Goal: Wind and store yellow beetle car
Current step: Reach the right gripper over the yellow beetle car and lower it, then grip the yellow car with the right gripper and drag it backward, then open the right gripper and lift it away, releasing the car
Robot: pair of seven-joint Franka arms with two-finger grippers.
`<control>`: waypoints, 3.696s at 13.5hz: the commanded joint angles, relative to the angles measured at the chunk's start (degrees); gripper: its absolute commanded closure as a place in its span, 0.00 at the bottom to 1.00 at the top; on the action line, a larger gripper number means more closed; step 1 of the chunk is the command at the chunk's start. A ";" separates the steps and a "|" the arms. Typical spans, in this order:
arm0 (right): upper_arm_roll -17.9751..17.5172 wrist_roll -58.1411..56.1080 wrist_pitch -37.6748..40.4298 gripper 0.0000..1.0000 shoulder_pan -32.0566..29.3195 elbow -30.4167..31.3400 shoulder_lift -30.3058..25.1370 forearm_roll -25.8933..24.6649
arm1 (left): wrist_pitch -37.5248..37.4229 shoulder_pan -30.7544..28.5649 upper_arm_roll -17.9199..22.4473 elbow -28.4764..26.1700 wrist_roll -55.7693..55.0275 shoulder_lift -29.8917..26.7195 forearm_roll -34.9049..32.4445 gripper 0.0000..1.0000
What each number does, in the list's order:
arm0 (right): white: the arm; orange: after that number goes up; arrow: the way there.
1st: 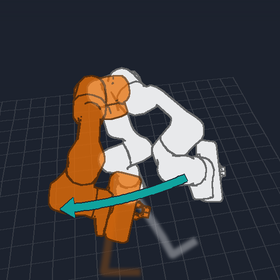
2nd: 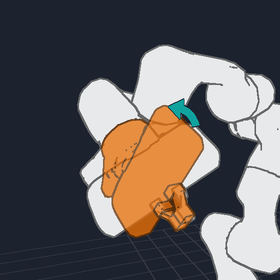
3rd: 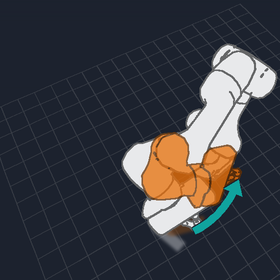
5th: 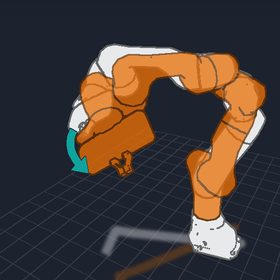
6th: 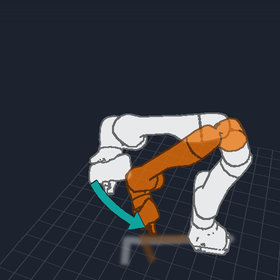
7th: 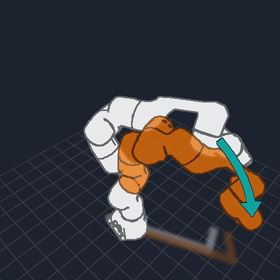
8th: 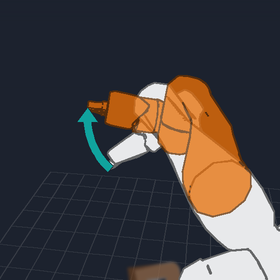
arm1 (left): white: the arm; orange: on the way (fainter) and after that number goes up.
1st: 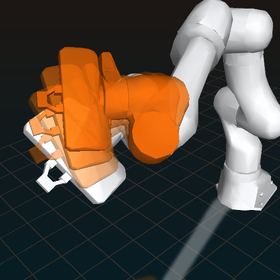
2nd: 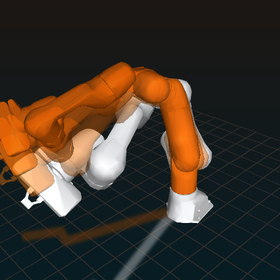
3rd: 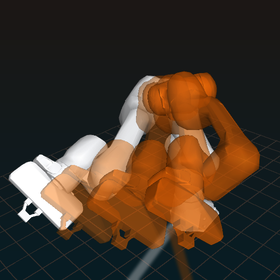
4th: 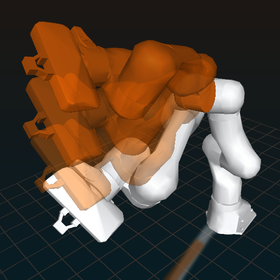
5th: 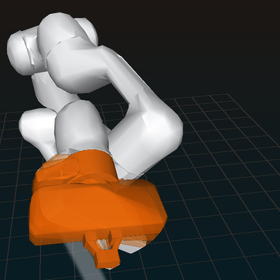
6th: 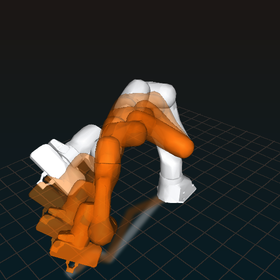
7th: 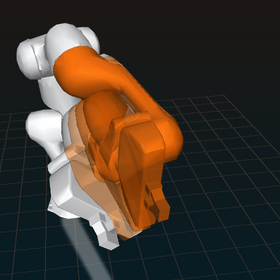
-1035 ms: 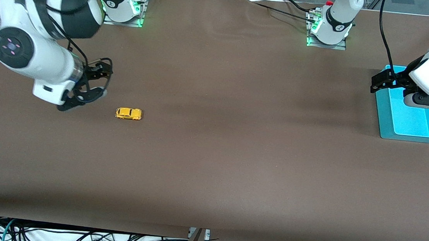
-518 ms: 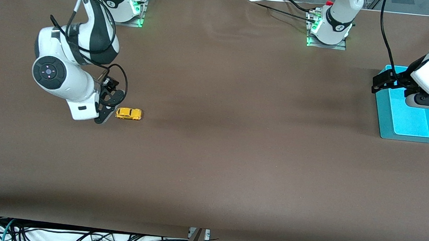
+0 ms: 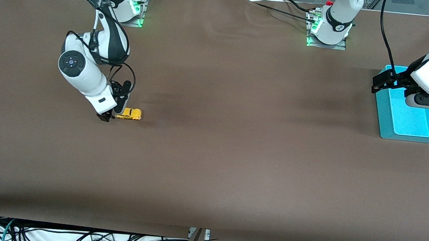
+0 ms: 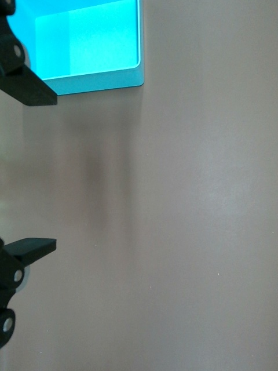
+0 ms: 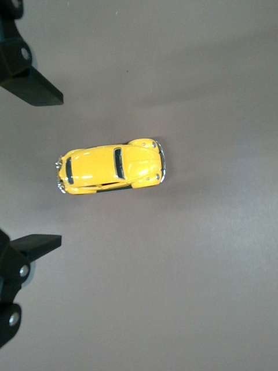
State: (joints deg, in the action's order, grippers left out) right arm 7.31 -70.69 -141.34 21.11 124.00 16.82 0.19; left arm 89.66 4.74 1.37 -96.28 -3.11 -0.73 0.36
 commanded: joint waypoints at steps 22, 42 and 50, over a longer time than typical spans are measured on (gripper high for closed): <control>-1.69 -9.73 -12.38 0.58 -0.02 2.48 5.68 -0.27 | -1.25 -1.13 -0.23 0.92 0.30 0.11 1.05 0.00; -1.42 -25.81 -11.59 0.72 -16.01 1.86 6.38 -0.19 | -1.42 -1.13 -0.58 1.27 0.12 -0.06 1.13 0.00; -1.51 -25.28 -8.54 0.00 -16.89 0.02 5.68 0.25 | -1.42 -1.13 -0.58 1.27 0.12 -0.06 1.05 0.00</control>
State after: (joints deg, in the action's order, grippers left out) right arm 6.34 -95.60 -152.23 5.09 125.60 22.70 0.21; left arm 89.41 4.11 1.18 -96.20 -3.11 -0.73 0.36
